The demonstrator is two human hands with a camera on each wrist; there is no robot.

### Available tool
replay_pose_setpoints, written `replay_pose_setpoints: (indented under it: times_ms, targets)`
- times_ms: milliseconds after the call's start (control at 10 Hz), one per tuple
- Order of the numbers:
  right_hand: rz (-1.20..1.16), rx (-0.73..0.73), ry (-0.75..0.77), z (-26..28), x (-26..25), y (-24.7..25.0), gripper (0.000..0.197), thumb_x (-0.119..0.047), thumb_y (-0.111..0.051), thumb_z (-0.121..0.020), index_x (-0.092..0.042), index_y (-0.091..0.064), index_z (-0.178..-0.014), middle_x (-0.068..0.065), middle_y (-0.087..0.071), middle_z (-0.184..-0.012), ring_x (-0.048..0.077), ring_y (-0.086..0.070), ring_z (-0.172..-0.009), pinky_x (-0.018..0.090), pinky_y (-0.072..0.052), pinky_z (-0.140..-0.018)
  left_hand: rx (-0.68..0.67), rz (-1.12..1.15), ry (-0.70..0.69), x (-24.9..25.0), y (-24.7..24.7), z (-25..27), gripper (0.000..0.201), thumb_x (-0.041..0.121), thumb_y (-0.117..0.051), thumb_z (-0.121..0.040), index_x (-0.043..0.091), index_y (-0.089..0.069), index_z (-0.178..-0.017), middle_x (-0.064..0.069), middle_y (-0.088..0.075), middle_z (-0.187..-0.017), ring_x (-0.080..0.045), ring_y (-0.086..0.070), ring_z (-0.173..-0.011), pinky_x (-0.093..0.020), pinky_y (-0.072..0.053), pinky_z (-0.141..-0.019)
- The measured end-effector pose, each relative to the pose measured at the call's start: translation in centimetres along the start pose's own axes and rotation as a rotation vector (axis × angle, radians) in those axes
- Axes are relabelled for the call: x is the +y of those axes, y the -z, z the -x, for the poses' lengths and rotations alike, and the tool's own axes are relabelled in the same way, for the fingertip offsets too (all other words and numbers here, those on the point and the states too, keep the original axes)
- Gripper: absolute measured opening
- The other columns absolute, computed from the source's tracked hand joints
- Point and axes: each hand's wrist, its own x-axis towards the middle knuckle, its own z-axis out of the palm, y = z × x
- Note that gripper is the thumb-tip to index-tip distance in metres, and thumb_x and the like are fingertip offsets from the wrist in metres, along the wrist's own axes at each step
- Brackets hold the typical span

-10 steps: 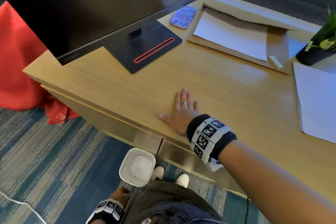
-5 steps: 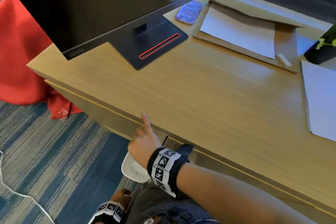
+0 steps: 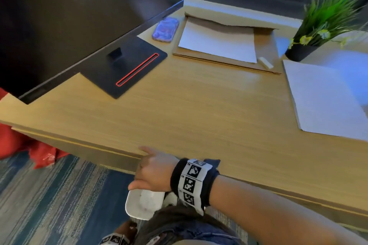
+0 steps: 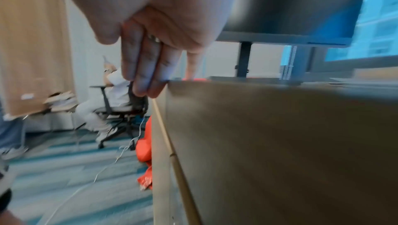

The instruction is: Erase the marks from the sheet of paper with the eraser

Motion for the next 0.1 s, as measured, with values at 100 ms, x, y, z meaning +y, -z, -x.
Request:
replay_pose_setpoints:
  times_ms: [100]
  targets:
    - [-0.265, 0.134, -0.051, 1.7, 1.57, 0.75, 0.05, -0.041, -0.031, -0.101, -0.01, -0.07, -0.104, 0.008, -0.071, -0.099, 0.025, -0.062, -0.097, 0.044, -0.029, -0.109, -0.001, 0.035, -0.009, 2.17, 1.78, -0.21, 0.035, 0.015, -0.043, -0.1, 0.003, -0.049, -0.132, -0.015, -0.051, -0.136, -0.024, -0.048, -0.127, -0.02, -0.039, -0.094]
